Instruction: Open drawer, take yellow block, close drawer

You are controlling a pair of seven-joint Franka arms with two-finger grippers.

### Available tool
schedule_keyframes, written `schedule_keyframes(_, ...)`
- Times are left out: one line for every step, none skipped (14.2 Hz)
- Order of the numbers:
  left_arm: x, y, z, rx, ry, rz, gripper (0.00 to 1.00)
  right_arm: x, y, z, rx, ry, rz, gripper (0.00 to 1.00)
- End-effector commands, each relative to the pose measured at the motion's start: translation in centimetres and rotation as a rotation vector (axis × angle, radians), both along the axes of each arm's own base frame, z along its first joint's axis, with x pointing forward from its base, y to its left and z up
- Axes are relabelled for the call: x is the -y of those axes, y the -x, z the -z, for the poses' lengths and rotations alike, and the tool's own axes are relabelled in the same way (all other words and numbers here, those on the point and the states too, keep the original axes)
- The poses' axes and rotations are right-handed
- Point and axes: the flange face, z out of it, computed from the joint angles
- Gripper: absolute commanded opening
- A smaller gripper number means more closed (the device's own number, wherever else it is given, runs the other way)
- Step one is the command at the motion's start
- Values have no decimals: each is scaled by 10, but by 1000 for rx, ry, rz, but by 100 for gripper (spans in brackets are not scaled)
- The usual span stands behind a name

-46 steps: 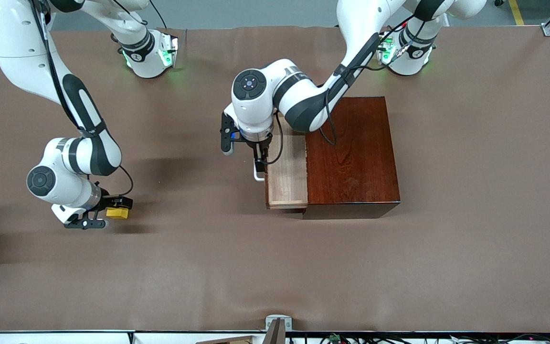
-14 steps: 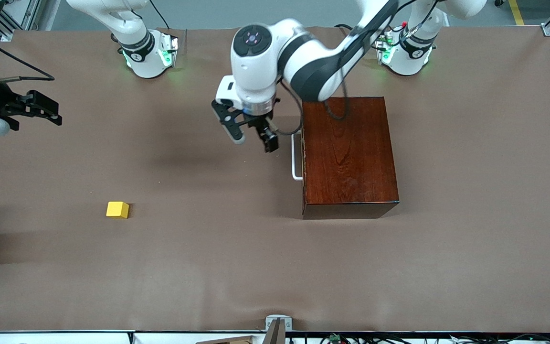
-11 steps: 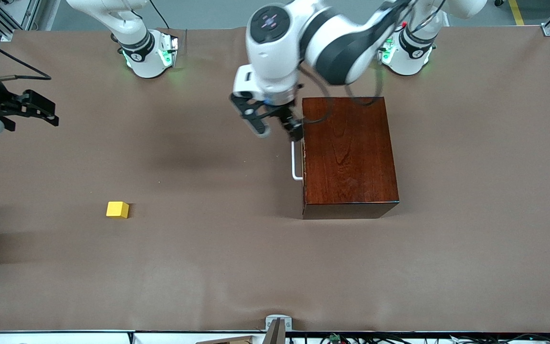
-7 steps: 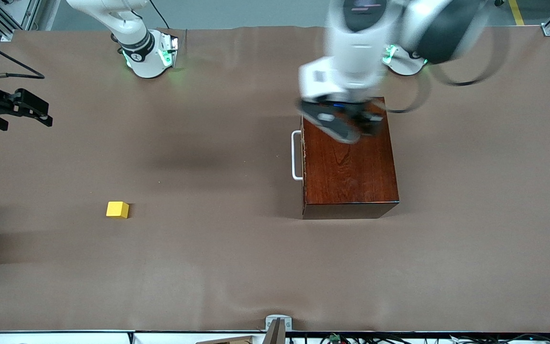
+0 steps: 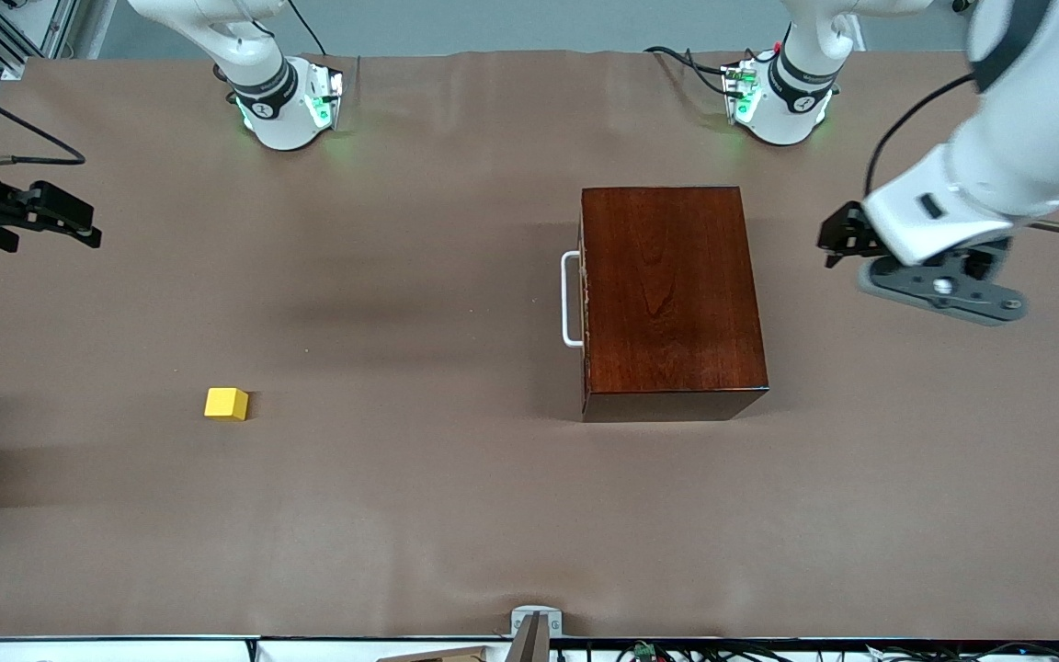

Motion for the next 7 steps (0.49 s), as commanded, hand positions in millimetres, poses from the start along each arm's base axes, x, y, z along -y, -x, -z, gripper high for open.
schedule_keyframes(-17, 15, -15, -6, 20, -39, 100, 4, 1, -2, 7, -5, 23, 100)
schedule_keyframes(-28, 14, -16, -7, 18, -70, 100, 3, 1, -2, 7, -5, 21, 100)
schedule_keyframes(-36, 15, -20, 0, 18, -96, 100, 3, 1, -2, 5, -5, 23, 100)
schedule_keyframes(-52, 15, -23, 6, 16, -140, 100, 3, 1, -2, 4, -5, 21, 100)
schedule_keyframes(-60, 17, -24, 6, 14, -181, 100, 2, 1, -2, 4, -7, 21, 100)
schedule_keyframes(-71, 16, -22, 7, 11, -228, 100, 2, 1, -2, 5, -7, 22, 100)
schedule_keyframes(-75, 19, -24, 19, 13, -250, 100, 1, 1, -2, 5, -8, 19, 100)
